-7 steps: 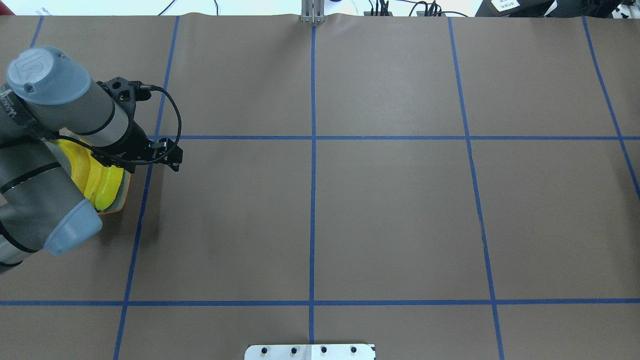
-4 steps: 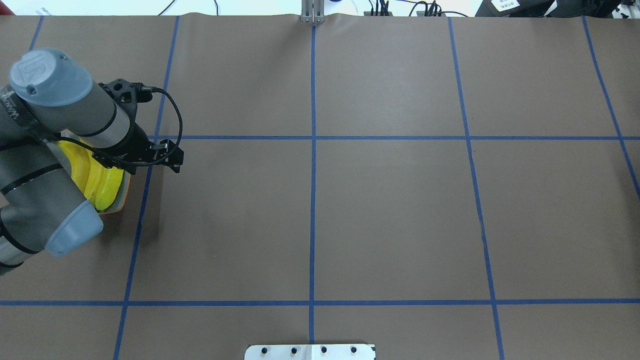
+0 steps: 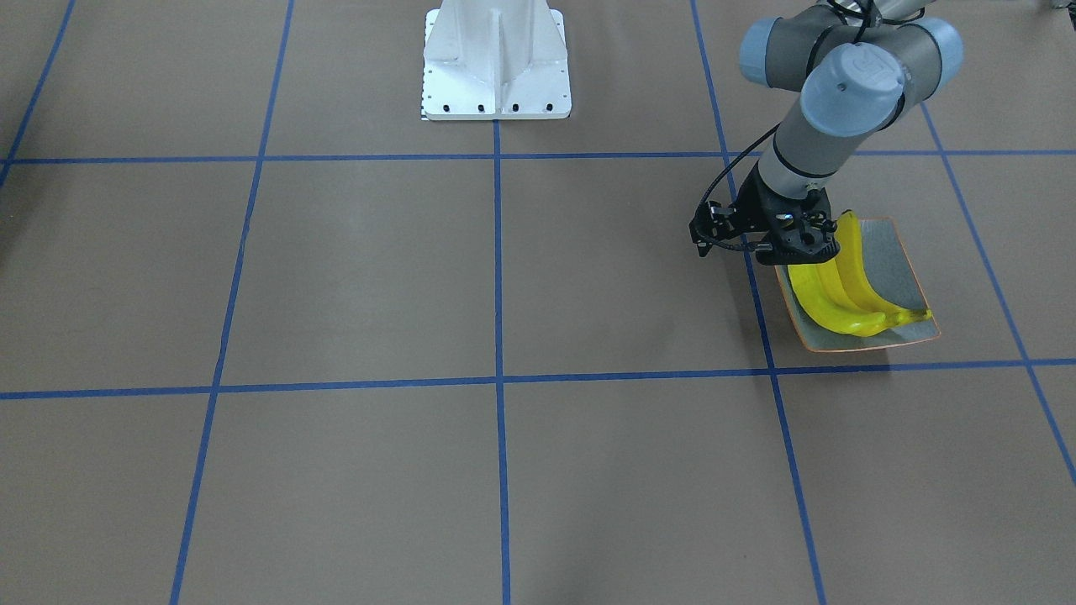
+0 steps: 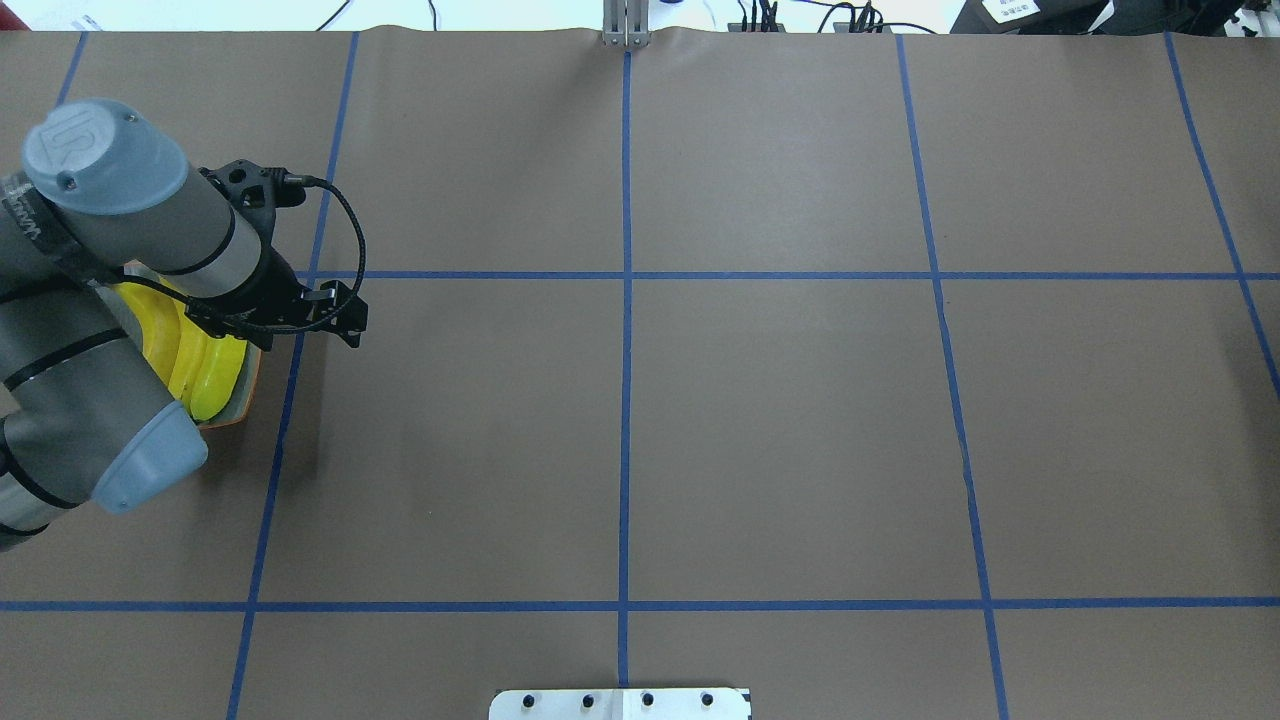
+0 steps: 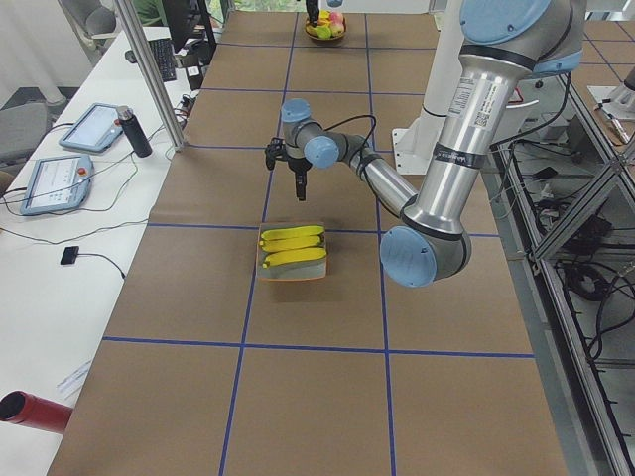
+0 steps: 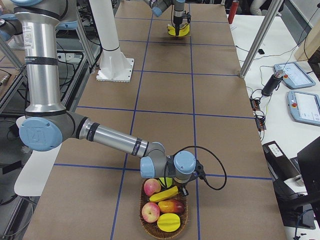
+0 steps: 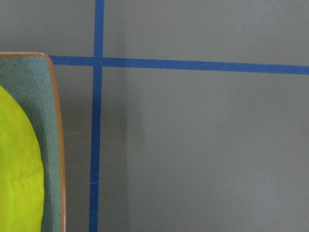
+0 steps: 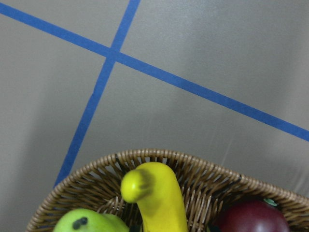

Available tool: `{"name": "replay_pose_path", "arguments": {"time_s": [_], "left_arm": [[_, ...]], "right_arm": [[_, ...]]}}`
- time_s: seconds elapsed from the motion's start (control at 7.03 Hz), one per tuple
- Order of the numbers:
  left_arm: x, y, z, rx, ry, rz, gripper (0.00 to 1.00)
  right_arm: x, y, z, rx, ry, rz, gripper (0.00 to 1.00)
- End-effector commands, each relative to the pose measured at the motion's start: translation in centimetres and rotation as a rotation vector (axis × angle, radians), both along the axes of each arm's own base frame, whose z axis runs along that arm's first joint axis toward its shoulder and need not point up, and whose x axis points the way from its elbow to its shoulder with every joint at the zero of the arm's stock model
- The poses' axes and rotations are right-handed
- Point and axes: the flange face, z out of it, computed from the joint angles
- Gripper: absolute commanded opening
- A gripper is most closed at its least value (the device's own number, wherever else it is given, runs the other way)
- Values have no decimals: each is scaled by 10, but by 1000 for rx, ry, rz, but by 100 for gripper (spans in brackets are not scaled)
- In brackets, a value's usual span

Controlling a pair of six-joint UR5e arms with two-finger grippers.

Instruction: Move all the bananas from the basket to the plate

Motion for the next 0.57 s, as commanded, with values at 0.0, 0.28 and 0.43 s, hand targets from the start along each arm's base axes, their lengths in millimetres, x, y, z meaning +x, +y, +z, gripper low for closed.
{"name": "replay_pose_path", "arguments": {"time_s": [0.0,0.28,0.43], "left_arm": [[2,0,2,-2,-2,2,100],[3,0,1,-1,-1,4,100],[3,0,-2,1,2,3,100]], "right_arm": [[-7,-4,1,15,29,-17,54],[-8,-6,5,12,47,-19,54],[-9,-7,5,12,53,-21,54]]}}
